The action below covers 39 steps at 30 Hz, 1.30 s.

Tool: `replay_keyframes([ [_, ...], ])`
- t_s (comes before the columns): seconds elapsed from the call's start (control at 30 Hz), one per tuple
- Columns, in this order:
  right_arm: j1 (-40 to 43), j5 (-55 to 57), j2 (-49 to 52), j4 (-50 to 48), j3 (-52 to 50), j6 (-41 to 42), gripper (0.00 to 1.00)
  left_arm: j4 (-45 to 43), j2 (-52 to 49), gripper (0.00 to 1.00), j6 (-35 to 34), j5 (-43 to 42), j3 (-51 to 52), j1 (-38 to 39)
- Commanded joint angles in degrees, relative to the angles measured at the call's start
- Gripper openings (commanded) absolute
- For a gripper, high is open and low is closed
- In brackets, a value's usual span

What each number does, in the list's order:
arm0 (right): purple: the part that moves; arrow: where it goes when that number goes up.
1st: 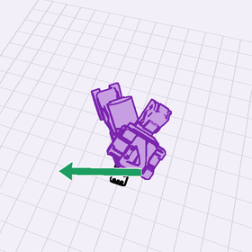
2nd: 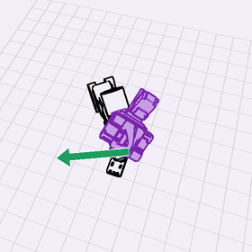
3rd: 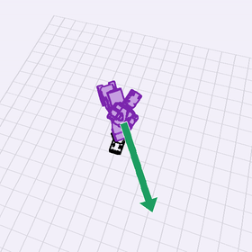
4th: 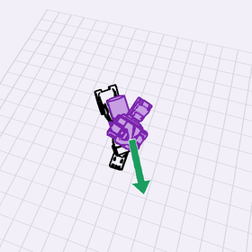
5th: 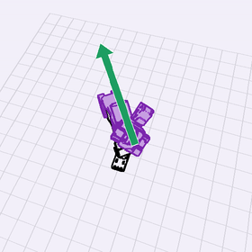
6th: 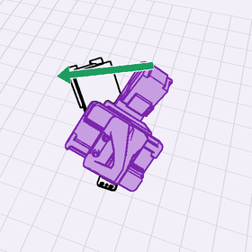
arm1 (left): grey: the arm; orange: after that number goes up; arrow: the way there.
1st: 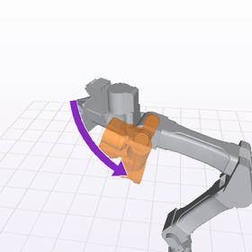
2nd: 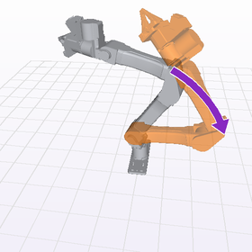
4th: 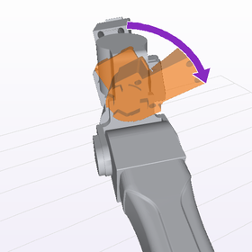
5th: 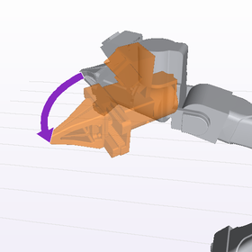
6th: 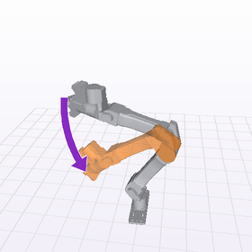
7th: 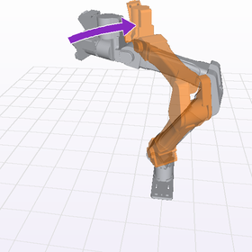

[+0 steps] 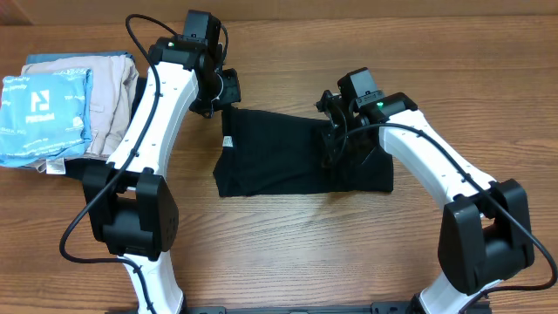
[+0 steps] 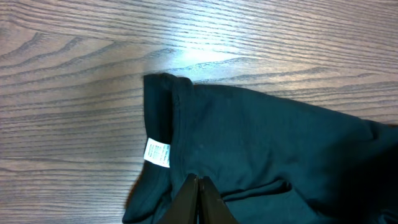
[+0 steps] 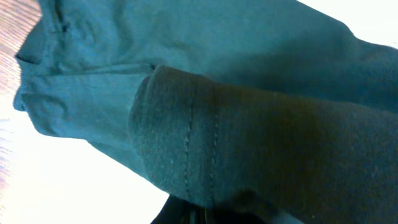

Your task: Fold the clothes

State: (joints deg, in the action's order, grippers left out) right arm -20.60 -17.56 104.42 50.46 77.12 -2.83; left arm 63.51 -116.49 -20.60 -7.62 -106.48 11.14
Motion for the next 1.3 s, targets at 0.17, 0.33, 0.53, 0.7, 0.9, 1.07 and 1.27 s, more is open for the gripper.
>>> replay_keyframes([
  [0.17,-0.7,-0.1,0.2,-4.3,0.0,1.6,0.04,1.2,-0.1,0.04,1.3,0.8,-0.1,0.0],
  [0.33,-0.7,-0.1,0.2,-5.2,0.0,4.6,0.13,1.2,-0.1,0.04,1.3,0.8,-0.1,0.0],
  [0.53,-0.7,-0.2,0.2,-5.5,0.0,6.6,0.53,1.9,-0.1,0.04,1.3,0.8,-0.1,0.0],
  [0.7,0.5,-13.0,-0.1,-6.3,3.2,7.3,0.96,1.7,-0.1,0.11,1.3,0.0,-0.1,0.0],
  [0.9,11.5,-10.3,-1.6,5.7,12.0,7.5,0.23,-5.6,-0.3,0.04,8.0,-25.8,-0.1,3.1],
  [1.07,14.1,-3.4,-1.5,5.2,6.8,7.1,0.04,-6.5,-4.0,0.04,7.9,-27.4,0.0,10.5],
  [1.27,14.2,-2.8,-1.5,-1.8,0.5,6.9,0.04,-2.6,-11.8,0.04,8.0,-29.4,0.0,14.9],
])
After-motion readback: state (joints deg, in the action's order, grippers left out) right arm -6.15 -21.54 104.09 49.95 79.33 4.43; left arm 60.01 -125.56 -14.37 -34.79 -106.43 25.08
